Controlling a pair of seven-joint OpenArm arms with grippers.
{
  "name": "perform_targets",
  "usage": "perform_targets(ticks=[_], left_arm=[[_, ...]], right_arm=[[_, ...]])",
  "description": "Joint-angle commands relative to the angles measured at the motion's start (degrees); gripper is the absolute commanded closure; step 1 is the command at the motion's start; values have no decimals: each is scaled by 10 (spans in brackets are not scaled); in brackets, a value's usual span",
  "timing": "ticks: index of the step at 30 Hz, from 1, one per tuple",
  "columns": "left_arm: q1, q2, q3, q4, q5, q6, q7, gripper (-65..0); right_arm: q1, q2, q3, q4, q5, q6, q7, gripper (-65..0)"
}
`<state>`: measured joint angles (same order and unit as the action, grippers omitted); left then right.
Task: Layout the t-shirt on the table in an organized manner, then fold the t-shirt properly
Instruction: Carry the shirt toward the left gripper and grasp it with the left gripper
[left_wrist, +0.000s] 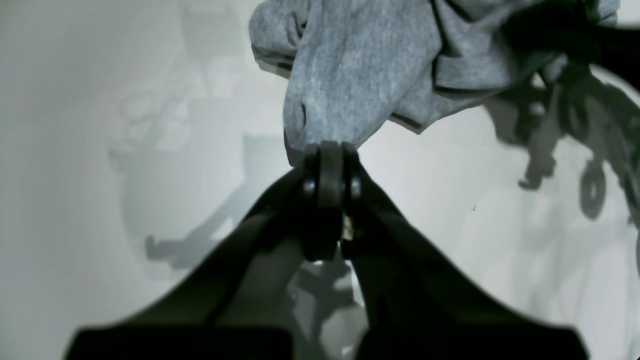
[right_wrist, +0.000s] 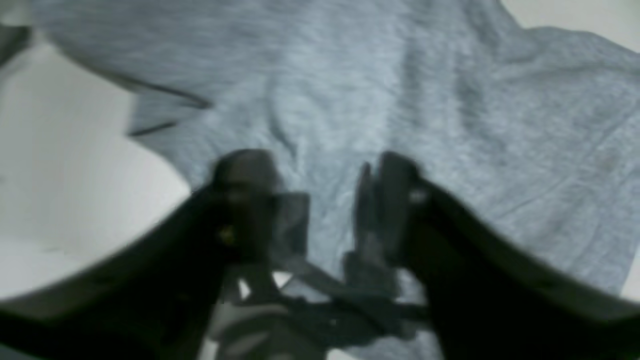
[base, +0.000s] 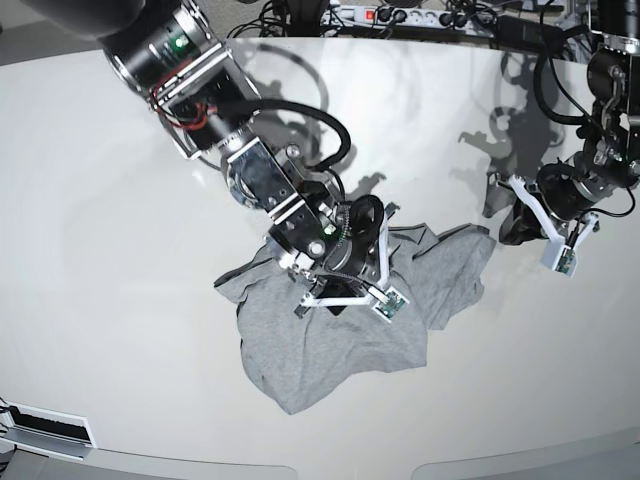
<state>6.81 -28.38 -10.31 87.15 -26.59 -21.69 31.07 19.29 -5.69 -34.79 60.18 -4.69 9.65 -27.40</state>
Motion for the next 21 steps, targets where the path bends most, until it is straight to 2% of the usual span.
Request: perform_targets(ticks=[1, 3, 4, 7, 8, 14, 16, 18, 21], left_arm=[[-7, -9, -5, 9, -5, -2, -14, 0], [-7, -9, -5, 9, -5, -2, -15, 0], [-7, -8, -5, 9, -5, -2, -15, 0], [-7, -8, -5, 9, -6, -2, -15, 0], [-7, -8, -5, 9, -5, -2, -16, 0], [-7, -9, -5, 9, -5, -2, -15, 0], [-7, -9, -5, 9, -6, -3, -15, 0], [-7, -9, -5, 9, -16, -16, -15, 0], [-8, -10, -5, 9, -52, -78, -14, 0]], right_arm=[[17, -8, 1, 0, -3, 5, 13, -210], [18, -8, 1, -4, -20, 14, 12, -53], [18, -8, 1, -4, -28, 24, 10, 0], [18, -8, 1, 1, -32, 57, -2, 0], [18, -8, 1, 12, -30, 59, -9, 0], [-3, -7, 1, 209, -27, 33, -69, 0], [-18, -7, 1, 283, -7, 39, -87, 0], [-36, -8, 1, 338, 40, 82, -94, 0], [-63, -9, 0, 362, 98, 144, -92, 0]])
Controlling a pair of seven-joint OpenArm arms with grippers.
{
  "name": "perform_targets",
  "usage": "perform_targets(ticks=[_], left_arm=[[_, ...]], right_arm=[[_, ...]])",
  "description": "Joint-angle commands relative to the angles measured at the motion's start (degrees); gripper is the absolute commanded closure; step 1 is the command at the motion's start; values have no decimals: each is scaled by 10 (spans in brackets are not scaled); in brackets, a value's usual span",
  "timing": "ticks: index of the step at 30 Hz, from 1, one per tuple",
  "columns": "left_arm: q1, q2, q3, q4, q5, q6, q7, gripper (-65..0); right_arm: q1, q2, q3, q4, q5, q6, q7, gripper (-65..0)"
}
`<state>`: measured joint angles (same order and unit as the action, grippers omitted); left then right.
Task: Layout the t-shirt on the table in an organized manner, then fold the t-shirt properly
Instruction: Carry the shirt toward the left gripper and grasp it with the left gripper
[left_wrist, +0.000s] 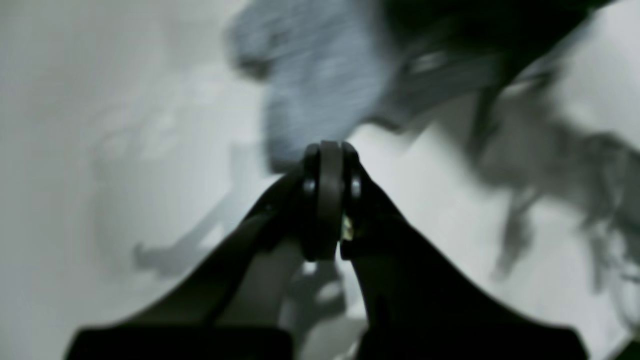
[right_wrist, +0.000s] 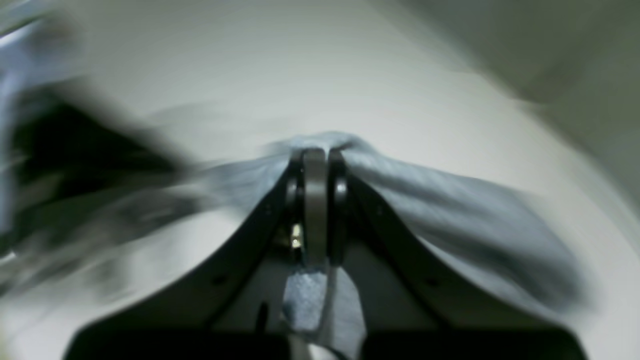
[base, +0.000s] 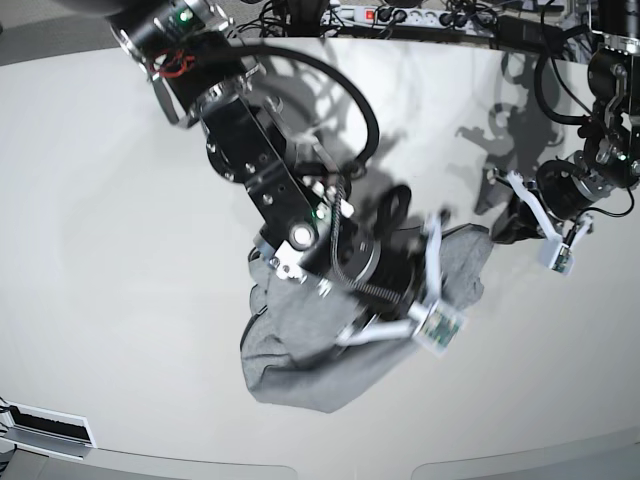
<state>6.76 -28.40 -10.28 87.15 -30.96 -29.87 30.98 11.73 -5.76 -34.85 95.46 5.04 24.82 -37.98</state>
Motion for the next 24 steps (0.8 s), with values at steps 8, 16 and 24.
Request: perform_targets(ticks=[8, 16, 24], left_arm=[[-11, -12, -8, 9, -66, -70, -18, 0], [-16, -11, -7, 9, -62, -71, -26, -410], [-17, 0, 2, 9, -96, -101, -24, -413]], right_arm=[[-65, -7, 1, 7, -2, 36, 26, 0], [-90, -8, -1, 8, 12, 88, 28, 0], [-87, -12, -1, 8, 113, 147, 27, 0]])
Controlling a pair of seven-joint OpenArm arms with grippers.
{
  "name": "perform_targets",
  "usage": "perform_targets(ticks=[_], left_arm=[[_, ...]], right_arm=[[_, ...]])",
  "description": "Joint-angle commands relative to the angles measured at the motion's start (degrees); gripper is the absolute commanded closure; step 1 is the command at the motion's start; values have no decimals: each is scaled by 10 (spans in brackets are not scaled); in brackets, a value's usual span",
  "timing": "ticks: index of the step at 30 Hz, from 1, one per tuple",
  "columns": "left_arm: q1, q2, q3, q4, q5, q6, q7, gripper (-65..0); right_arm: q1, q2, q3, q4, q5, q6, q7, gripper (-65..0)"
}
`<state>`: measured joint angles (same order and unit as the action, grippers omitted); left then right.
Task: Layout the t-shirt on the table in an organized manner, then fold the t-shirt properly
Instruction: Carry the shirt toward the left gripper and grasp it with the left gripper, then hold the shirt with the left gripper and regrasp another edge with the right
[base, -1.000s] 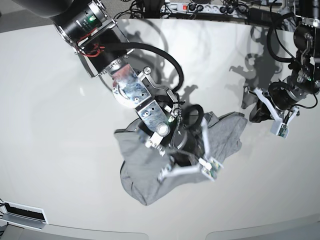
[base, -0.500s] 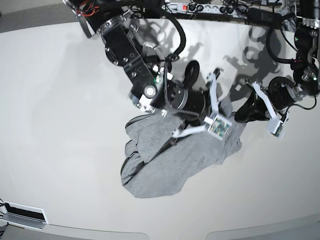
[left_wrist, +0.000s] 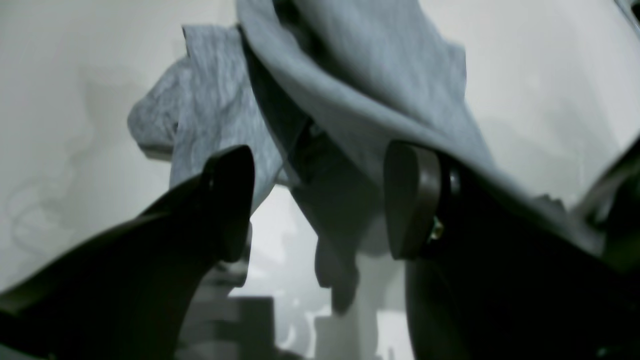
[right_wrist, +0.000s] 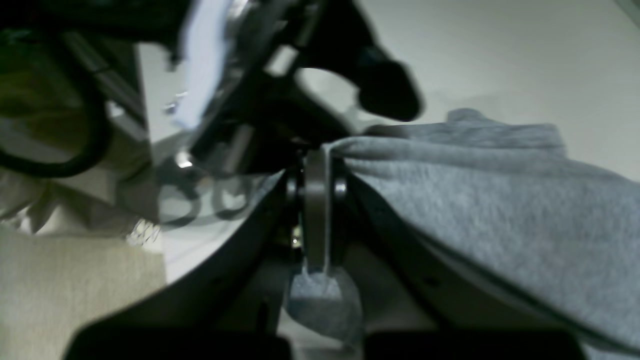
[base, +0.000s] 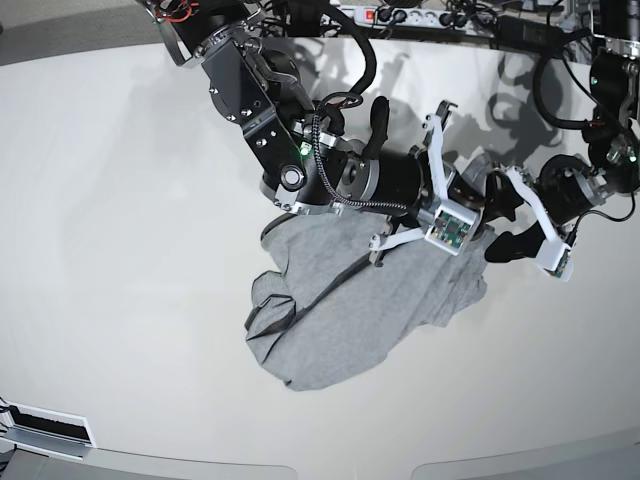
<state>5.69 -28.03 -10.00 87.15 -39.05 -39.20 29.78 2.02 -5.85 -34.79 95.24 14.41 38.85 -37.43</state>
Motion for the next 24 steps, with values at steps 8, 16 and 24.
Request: perform_targets(ticks=[8, 16, 24], left_arm=[[-9, 13, 70, 9, 14, -8, -15, -412], [-36, 66, 115, 9, 46, -8, -14, -227], [-54, 94, 114, 9, 93, 37, -12, 0]], right_arm=[[10, -12, -2, 10, 79, 11, 9, 0], [10, -11, -16, 10, 128, 11, -68, 0], [18, -11, -24, 10, 128, 11, -56, 0]])
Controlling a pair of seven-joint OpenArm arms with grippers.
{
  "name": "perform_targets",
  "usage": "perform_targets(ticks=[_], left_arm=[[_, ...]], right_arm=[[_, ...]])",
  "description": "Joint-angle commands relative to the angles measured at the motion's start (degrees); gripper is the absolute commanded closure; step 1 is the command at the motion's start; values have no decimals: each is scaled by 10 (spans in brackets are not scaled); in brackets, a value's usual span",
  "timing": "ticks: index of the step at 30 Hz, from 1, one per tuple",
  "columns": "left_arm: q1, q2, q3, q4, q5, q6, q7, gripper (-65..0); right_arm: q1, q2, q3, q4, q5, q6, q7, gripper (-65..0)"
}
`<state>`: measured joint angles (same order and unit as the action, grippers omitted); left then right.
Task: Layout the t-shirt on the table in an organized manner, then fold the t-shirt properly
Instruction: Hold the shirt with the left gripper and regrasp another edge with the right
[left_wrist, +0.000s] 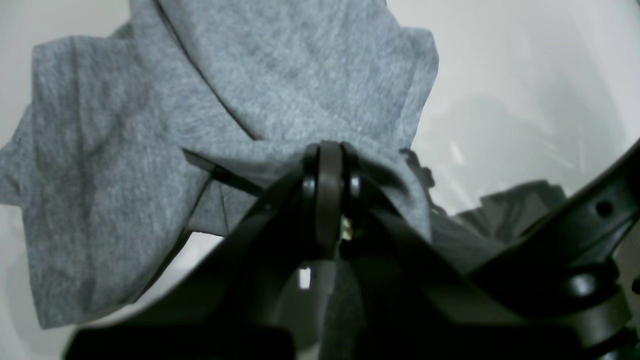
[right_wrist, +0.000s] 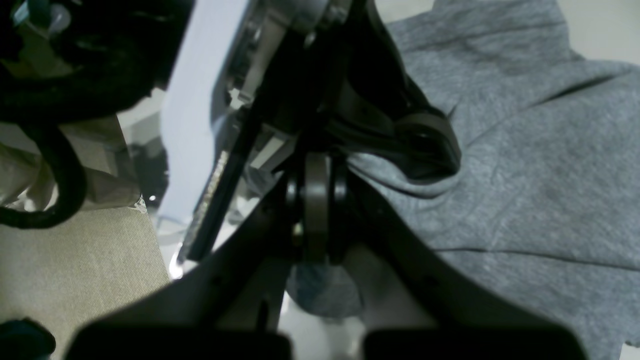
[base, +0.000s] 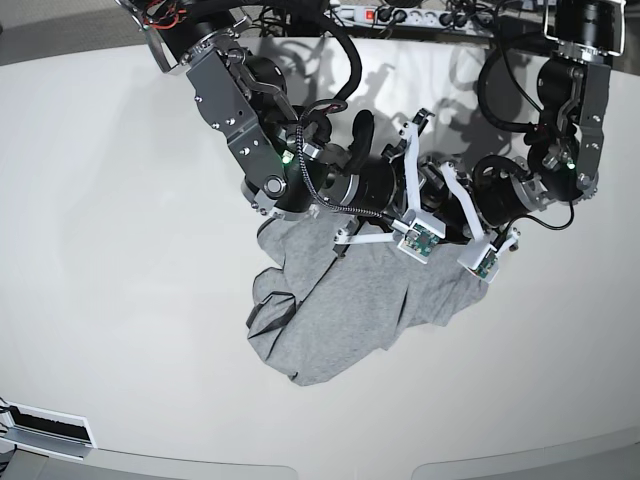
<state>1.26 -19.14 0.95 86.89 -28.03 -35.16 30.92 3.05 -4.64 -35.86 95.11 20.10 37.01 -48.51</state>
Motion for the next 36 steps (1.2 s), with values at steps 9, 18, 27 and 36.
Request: perform_targets(ticks=[9, 18, 27, 36], left_arm=[[-9, -52, 4, 11, 21, -3, -10, 0], [-10, -121, 4, 13, 21, 3, -9, 0], [-9, -111, 1, 10, -30, -2, -9, -27], [-10, -19, 2, -80, -20, 73, 10, -375]], right_arm=[[84, -23, 20, 28, 71, 30, 58, -274], [100, -21, 137, 45, 39, 15, 58, -274], [98, -9, 222, 45, -37, -30, 57, -274], [98, -9, 224, 45, -36, -21, 43, -274]])
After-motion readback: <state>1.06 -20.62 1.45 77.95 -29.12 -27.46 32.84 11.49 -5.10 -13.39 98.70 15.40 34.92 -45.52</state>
